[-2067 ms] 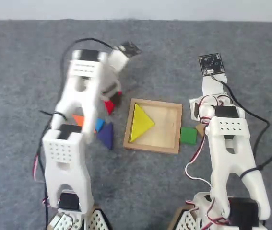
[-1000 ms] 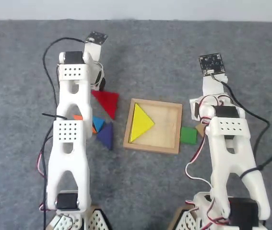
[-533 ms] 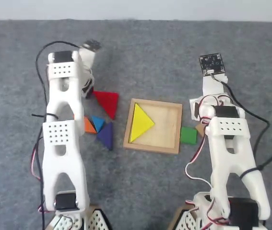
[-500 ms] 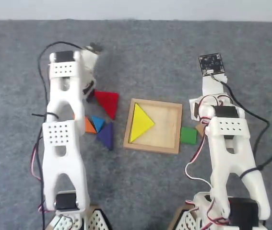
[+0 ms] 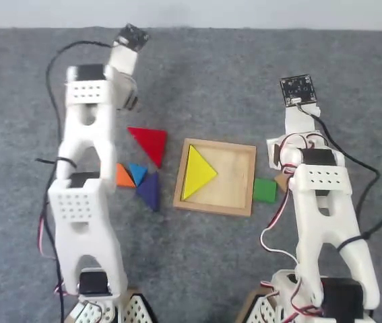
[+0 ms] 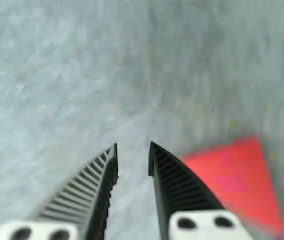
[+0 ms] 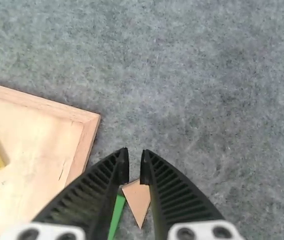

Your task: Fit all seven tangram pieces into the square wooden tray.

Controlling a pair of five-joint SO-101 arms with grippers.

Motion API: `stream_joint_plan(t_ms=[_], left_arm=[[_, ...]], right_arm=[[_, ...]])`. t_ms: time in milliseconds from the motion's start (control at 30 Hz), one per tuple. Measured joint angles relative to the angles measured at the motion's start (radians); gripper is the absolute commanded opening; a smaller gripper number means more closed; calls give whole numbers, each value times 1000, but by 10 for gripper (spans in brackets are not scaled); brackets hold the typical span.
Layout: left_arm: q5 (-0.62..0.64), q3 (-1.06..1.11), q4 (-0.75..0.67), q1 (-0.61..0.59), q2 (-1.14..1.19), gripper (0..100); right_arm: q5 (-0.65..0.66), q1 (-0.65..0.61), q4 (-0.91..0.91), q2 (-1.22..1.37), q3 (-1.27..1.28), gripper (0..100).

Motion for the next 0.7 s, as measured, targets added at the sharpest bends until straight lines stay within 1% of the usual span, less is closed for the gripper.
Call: stream_joint_plan(t_ms=[100,167,233,367,433,500,633,700], left_arm=[[75,-2,-35,26,101,88],[95,-37,-12,26,144,45],[94,-110,66,15,169,11],[98,-249,296,9,226,13],[91,-304,391,14,253,13],[52,-324,446,17,269,13],[0,-293,459,28,276,13],[-46,-265,459,29,273,13]], right_arm=[[0,-5,0,0,0,61],[0,-3,0,0,0,61],[0,5,0,0,0,61],[0,17,0,0,0,61],[0,14,0,0,0,61],[0,12,0,0,0,61],[0,15,0,0,0,61],[0,12,0,0,0,61]])
